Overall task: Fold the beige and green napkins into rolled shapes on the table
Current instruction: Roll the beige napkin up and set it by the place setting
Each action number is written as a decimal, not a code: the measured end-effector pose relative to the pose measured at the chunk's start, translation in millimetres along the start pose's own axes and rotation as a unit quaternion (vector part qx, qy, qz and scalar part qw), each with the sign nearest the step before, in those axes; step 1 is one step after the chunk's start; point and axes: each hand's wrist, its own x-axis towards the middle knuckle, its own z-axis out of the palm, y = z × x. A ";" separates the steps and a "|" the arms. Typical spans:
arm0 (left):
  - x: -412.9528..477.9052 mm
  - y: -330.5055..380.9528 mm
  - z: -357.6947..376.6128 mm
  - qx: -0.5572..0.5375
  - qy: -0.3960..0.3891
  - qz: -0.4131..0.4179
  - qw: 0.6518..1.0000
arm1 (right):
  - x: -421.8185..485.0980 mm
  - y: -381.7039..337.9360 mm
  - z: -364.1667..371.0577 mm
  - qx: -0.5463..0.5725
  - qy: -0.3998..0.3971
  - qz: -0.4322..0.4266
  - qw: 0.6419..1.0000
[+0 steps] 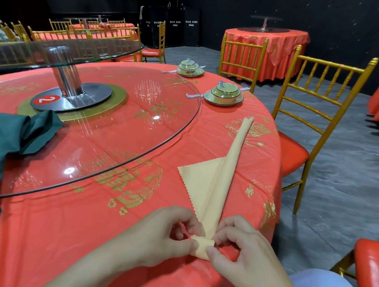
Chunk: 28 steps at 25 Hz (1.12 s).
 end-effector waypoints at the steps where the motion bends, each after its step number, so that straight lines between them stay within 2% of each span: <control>1: -0.3 -1.5 0.5 0.008 0.013 0.001 1.000 | 1.4 -1.3 -1.5 0.000 -0.001 0.002 1.000; 7: -4.1 -3.7 1.7 0.117 0.007 0.016 0.993 | 4.1 -6.4 -5.1 0.010 0.001 0.004 1.000; 10: 3.8 0.5 -3.2 0.103 -0.024 -0.004 0.994 | -4.2 -2.2 -5.8 0.023 -0.011 -0.037 0.999; 12: 12.7 3.1 -8.2 0.088 -0.058 -0.017 0.994 | -6.8 1.1 -4.5 -0.016 -0.007 -0.053 0.998; 16: 27.9 2.0 -13.0 0.029 -0.105 -0.036 0.993 | 0.2 5.8 -2.7 -0.052 0.031 -0.026 0.998; 18: 28.1 -2.1 -10.9 -0.006 -0.079 -0.041 0.996 | 4.0 6.2 -3.2 -0.042 0.040 -0.013 0.998; 21: 21.2 -8.5 -5.6 -0.037 -0.011 0.003 0.999 | 7.3 5.7 -5.1 -0.029 0.036 0.003 0.999; 25: 14.7 -16.7 1.2 -0.001 0.037 0.022 0.999 | 12.2 3.3 -6.3 -0.020 0.032 0.026 0.999; 28: 17.8 -15.2 0.9 0.002 0.040 0.014 0.999 | 13.1 1.9 -7.0 -0.006 0.043 0.027 0.999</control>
